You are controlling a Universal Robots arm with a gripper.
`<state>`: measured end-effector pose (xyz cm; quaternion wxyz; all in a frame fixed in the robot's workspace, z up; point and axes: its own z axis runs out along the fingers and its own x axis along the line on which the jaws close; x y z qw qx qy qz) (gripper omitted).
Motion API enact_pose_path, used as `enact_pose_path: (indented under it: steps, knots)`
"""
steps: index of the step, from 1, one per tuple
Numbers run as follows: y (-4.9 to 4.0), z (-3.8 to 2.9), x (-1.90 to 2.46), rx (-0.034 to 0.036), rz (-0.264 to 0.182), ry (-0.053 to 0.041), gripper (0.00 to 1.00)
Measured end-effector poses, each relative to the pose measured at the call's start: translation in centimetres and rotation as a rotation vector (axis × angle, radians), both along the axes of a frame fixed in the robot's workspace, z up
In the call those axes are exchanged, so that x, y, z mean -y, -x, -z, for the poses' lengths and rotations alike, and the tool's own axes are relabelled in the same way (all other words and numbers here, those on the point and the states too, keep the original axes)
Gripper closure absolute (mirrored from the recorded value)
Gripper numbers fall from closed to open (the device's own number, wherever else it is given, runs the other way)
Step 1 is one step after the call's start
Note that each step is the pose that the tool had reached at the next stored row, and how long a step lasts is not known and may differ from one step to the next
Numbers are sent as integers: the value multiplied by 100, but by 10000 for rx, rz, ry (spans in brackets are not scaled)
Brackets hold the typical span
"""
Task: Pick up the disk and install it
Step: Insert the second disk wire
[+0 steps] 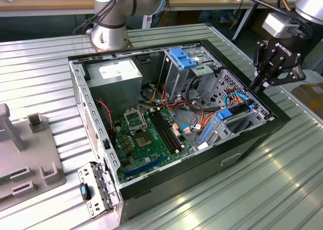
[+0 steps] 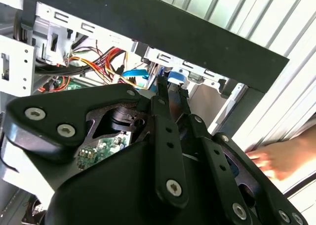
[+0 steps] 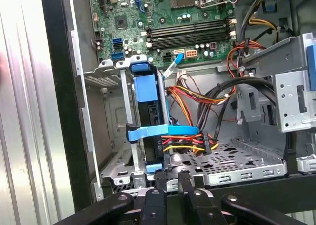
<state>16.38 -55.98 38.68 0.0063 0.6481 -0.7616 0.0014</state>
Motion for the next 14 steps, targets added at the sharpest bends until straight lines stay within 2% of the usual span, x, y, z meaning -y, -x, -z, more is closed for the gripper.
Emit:
enact_pose_path:
  steps: [1,5,6,7,9,11,13,14]
  knots:
    - [0,-21,0,0,0,0,76]
    - [5,-28,-1,3,-1,2,76]
    - [22,-29,0,25,0,3,76]
    - [65,-27,2,100,-1,1,76]
    - [113,-27,4,190,0,1,76]
    - [189,-27,9,367,0,0,76]
    - [228,-27,13,496,0,0,76]
    - [228,-28,13,497,-1,1,76]
